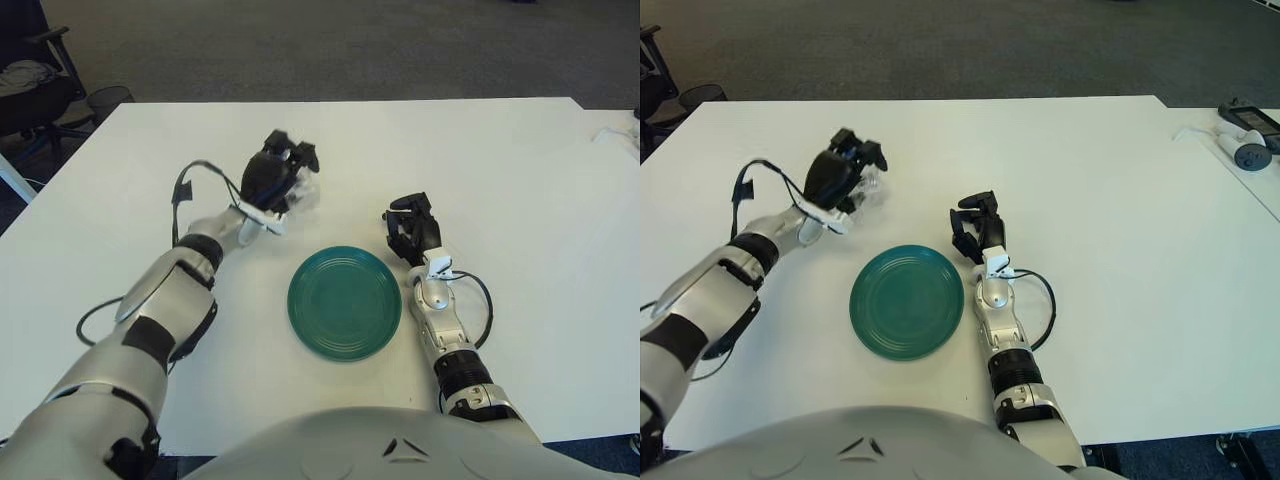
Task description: Put the bottle into the plate.
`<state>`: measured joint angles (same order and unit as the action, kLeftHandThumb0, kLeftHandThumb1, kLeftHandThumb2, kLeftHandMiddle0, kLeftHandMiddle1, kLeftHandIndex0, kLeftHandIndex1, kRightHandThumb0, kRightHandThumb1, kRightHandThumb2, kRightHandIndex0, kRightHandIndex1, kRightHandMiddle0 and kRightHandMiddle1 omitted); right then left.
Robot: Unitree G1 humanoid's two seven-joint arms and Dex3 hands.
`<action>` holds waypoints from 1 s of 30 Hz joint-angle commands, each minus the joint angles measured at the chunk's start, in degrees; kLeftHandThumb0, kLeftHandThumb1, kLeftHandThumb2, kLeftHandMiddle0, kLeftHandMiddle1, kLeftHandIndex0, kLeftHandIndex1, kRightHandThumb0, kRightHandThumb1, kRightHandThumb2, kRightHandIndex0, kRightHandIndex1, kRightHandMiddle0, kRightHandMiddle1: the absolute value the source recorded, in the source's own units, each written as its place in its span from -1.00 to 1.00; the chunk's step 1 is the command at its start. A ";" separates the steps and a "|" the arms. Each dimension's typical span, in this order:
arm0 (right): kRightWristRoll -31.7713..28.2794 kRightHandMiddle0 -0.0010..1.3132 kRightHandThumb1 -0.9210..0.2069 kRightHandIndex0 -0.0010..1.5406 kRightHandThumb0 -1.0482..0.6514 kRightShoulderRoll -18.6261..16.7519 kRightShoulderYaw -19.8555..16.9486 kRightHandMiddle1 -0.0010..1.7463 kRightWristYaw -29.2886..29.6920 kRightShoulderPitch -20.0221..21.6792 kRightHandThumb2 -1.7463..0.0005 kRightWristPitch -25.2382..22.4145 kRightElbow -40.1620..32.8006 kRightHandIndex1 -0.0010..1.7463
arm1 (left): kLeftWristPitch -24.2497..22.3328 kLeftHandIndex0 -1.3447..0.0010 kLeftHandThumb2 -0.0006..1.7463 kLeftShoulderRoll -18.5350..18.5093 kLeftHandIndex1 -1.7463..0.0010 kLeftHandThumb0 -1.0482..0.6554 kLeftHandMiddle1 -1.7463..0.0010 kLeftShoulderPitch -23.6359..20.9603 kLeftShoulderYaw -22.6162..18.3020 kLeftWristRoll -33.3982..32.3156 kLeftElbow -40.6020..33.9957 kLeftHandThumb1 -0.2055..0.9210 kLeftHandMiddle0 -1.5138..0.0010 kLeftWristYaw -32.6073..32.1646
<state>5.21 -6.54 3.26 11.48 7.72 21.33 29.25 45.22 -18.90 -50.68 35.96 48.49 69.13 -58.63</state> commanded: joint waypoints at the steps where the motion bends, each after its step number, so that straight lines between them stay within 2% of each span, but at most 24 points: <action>1: -0.51 -0.71 -1.00 -0.68 -0.17 -0.98 -0.22 1.00 -0.13 -4.48 0.41 -5.30 3.57 0.45 | 3.01 0.22 0.76 -2.02 -1.00 0.23 -0.98 -3.87 0.01 1.76 -3.22 -0.41 0.00 -2.34; 7: -0.66 -0.71 -1.00 -0.68 -0.17 -1.44 -0.36 1.00 0.52 -4.46 0.41 -5.05 3.75 0.44 | 7.33 0.22 0.75 -5.32 -1.00 0.23 -0.96 -4.66 -0.35 4.91 -12.49 -0.41 -0.01 -5.87; 12: -0.80 -0.71 -1.00 -0.68 -0.17 -1.57 -0.48 1.00 0.69 -4.46 0.41 -4.35 4.23 0.43 | 9.41 0.22 0.76 -8.92 -1.00 0.23 -0.95 -2.56 -2.87 5.36 -24.88 -0.41 -0.01 -2.64; 18: -1.24 -0.71 -1.00 -0.68 -0.17 -1.60 -0.60 1.00 0.33 -4.04 0.41 -4.48 4.92 0.40 | 10.13 0.19 0.78 -9.07 -1.00 0.23 -0.94 -0.38 -2.63 8.75 -30.17 -0.46 -0.04 -3.89; 22: -1.11 -0.71 -1.00 -0.67 -0.17 -1.85 -0.60 1.00 0.67 -3.91 0.41 -4.33 5.13 0.39 | 14.23 0.18 0.78 -8.29 -1.00 0.23 -0.92 1.19 -2.10 9.27 -32.68 -0.47 -0.06 -4.05; 26: -1.14 -0.71 -1.00 -0.68 -0.17 -2.15 -0.60 1.00 0.92 -3.99 0.41 -4.78 4.68 0.38 | 18.53 0.20 0.76 -8.08 -1.00 0.23 -0.91 2.74 -2.32 7.55 -34.47 -0.44 -0.05 -0.50; 30: -1.36 -0.71 -1.00 -0.71 -0.18 -2.42 -0.91 1.00 1.37 -3.70 0.41 -4.01 5.76 0.31 | 25.16 0.24 0.73 -8.81 -1.00 0.23 -0.95 4.77 -2.19 0.60 -34.44 -0.38 0.00 9.02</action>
<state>5.13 -6.61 3.07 12.32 7.79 21.43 29.48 66.78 -26.70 -47.28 33.86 53.43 35.45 -55.18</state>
